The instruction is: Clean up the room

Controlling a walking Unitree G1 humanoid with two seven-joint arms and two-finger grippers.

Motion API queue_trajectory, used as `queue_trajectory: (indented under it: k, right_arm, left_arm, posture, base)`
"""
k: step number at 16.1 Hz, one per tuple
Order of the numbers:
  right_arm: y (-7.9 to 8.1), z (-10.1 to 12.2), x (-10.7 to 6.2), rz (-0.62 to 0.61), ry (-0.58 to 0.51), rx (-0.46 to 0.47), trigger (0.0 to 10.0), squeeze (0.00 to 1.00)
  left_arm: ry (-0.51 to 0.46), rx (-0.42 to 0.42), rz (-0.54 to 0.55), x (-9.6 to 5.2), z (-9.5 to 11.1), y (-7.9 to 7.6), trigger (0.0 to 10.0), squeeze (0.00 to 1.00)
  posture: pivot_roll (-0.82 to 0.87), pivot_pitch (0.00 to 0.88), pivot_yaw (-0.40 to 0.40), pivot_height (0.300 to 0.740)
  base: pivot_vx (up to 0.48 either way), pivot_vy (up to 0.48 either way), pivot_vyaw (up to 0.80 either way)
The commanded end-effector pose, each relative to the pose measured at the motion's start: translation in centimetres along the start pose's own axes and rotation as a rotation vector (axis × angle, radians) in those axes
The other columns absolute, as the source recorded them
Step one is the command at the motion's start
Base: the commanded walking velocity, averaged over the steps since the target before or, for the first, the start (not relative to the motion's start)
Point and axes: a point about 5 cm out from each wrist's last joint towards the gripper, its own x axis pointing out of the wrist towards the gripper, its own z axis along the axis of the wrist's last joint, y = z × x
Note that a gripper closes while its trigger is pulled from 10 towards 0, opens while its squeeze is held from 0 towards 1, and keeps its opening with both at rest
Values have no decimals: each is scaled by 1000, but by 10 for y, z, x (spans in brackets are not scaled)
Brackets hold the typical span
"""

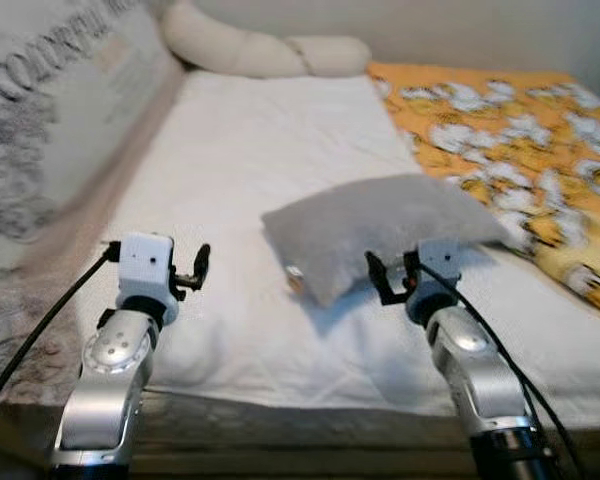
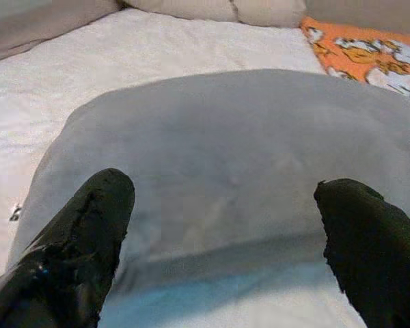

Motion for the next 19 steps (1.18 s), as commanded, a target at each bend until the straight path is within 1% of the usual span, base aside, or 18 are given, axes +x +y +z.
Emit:
queue_trajectory:
  k: [1, 4, 15, 17, 18, 19]
  right_arm:
    - [-4, 2, 0, -14, -10, 3, 10000, 0]
    - [-6, 0, 0, -33, -7, 4, 10000, 0]
    - [-7, 0, 0, -44, -9, 8, 10000, 0]
    - [-7, 0, 0, -46, -9, 10, 10000, 0]
    - [-8, 0, 0, -47, -8, 9, 10000, 0]
    - [-8, 0, 0, -47, -6, 10, 10000, 0]
  left_arm:
    - [-9, 8, -11, 1, 3, -2, 10000, 0]
    - [-9, 12, -15, 0, 3, -1, 10000, 0]
    - [-3, 14, -22, -1, 2, -2, 10000, 0]
    - [-4, 13, -24, 0, 3, -2, 10000, 0]
    - [-5, -29, -48, -1, 4, -6, 10000, 0]
    - [3, -38, -69, -2, 4, -10, 10000, 0]
  posture:
    - [65, 0, -24, 740]
    - [66, 0, -22, 740]
    - [64, 0, -18, 740]
    - [66, 0, -20, 740]
    - [66, 0, -18, 740]
    - [66, 0, -18, 740]
  base:
    - [289, 0, 625]
    - [289, 0, 0]
    - [277, 0, 0]
    - [0, 0, 0]
    - [0, 0, 0]
    - [0, 0, 0]
